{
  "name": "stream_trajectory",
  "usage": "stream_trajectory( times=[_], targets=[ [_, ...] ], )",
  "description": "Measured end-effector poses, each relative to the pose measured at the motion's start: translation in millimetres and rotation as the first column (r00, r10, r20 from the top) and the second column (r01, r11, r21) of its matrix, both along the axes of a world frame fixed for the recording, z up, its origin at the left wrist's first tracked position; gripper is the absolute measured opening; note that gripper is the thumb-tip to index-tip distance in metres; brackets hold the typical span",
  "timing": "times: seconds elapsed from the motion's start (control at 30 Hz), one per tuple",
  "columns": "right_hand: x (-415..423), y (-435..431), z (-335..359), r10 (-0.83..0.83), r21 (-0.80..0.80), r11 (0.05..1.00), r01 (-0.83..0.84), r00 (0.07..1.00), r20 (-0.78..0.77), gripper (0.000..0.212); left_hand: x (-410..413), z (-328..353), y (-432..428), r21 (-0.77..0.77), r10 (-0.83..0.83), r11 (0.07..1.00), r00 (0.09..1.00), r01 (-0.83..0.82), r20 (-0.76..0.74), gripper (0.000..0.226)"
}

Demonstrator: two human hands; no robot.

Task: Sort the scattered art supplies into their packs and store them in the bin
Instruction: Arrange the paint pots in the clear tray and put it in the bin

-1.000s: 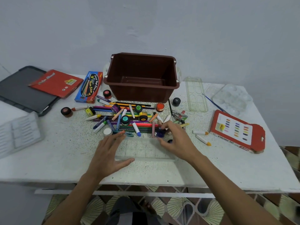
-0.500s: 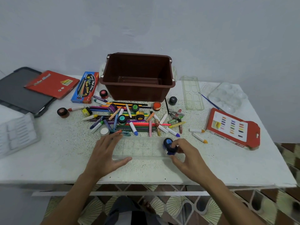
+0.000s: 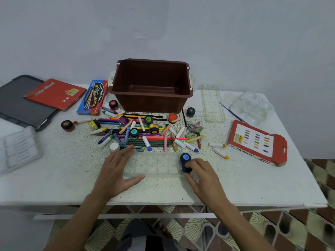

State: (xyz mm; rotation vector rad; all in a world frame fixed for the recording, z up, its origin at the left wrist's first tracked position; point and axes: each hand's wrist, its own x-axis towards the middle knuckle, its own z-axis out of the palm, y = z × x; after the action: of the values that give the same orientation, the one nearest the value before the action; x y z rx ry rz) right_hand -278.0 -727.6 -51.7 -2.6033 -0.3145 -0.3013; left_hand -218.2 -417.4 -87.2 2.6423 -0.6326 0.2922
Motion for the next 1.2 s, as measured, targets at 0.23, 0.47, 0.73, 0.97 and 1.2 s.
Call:
stream_trajectory(
  times=[0.23, 0.47, 0.73, 0.97, 1.2],
  targets=[
    [-2, 0, -9, -0.014, 0.013, 1.000, 0.013, 0.999, 0.047, 0.021, -1, 2, -1, -0.014, 0.000, 1.000, 1.000, 0.000, 0.006, 0.087],
    [3, -6, -2, 0.015, 0.077, 0.997, -0.014, 1.000, -0.010, 0.019, -1, 1, -1, -0.016, 0.000, 1.000, 1.000, 0.000, -0.009, 0.087],
    [60, -17, 32, -0.141, 0.197, 0.971, 0.135, 0.990, 0.016, 0.006, -1, 1, 0, 0.016, 0.004, 1.000, 1.000, -0.004, 0.010, 0.089],
    [139, -27, 47, -0.206, 0.084, 0.974, 0.210, 0.977, -0.053, 0.016, -2, 1, -2, 0.040, 0.002, 0.999, 1.000, -0.001, -0.009, 0.087],
    [194, -32, 43, -0.228, -0.107, 0.972, 0.210, 0.956, -0.188, 0.035, -1, 1, -1, 0.023, -0.002, 1.000, 1.000, 0.002, -0.021, 0.086]
  ],
)
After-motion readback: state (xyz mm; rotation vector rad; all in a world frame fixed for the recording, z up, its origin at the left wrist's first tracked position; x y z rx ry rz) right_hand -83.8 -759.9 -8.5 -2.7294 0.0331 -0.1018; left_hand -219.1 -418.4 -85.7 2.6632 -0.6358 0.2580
